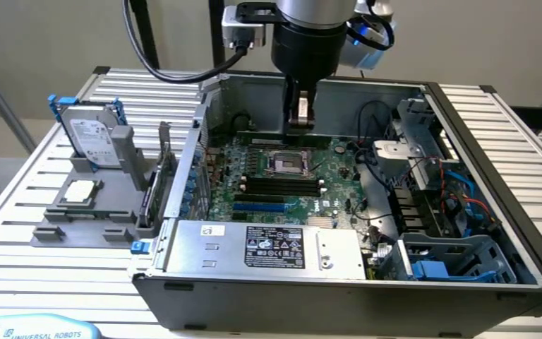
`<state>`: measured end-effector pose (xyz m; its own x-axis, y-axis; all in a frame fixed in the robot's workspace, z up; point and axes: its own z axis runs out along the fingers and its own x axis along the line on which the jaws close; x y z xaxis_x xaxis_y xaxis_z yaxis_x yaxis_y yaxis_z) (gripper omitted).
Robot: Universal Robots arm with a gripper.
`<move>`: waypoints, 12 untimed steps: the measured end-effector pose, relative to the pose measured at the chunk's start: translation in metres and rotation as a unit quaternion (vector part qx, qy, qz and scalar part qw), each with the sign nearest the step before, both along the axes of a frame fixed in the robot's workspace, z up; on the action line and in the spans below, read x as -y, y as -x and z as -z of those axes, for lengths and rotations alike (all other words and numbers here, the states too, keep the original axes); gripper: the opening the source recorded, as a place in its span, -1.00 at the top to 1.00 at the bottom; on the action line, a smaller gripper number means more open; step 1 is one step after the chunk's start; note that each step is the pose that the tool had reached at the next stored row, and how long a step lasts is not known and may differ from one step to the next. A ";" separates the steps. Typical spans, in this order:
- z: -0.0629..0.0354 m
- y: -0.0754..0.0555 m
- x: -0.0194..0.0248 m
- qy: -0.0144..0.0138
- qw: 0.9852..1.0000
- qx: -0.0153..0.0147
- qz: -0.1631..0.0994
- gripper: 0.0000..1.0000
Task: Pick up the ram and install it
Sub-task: 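Pick up the ram and move it above insertion slot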
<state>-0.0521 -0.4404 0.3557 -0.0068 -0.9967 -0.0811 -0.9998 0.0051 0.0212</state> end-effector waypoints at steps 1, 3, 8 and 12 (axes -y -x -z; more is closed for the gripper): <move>0.0019 -0.001 -0.0037 0.000 1.000 0.000 0.000 0.73; 0.0055 -0.003 -0.0106 0.000 1.000 0.000 0.000 0.73; 0.0145 -0.006 -0.0252 0.000 1.000 0.000 0.000 0.73; 0.0219 -0.007 -0.0312 0.000 1.000 0.000 0.003 0.73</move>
